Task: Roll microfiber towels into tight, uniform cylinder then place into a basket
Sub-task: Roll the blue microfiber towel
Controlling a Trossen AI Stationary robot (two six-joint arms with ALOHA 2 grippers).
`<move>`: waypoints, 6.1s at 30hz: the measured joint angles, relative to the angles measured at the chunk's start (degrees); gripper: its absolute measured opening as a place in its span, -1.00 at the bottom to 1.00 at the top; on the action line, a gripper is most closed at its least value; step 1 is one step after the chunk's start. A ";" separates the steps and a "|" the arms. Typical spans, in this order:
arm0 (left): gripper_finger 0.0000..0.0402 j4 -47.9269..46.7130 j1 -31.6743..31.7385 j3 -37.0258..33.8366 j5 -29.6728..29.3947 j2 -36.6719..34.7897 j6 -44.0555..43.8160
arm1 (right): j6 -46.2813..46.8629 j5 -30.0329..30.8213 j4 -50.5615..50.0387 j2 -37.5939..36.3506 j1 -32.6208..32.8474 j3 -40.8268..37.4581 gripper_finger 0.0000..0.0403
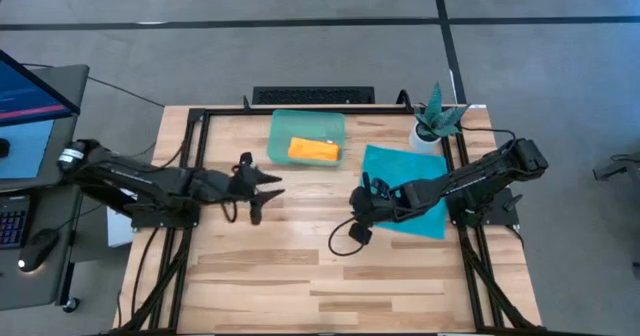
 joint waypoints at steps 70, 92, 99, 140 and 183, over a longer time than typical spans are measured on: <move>-0.30 6.11 -9.28 -0.04 0.02 7.64 0.56 | 32.20 8.59 5.64 7.85 -4.93 -13.13 -0.49; -0.30 5.01 -9.21 -0.02 0.00 7.64 0.46 | 23.14 -5.98 10.79 13.42 -1.56 0.34 -0.49; -0.30 4.50 -9.21 -0.02 0.05 7.64 2.28 | 11.01 -4.83 7.72 13.18 -1.53 5.79 -0.49; -0.30 21.38 -4.69 23.95 9.31 60.91 29.10 | 36.98 22.27 -50.78 12.96 13.71 21.35 -0.49; -0.99 -15.32 -7.76 35.08 1.16 61.26 28.36 | 33.75 19.61 -54.88 12.98 20.97 21.31 -0.49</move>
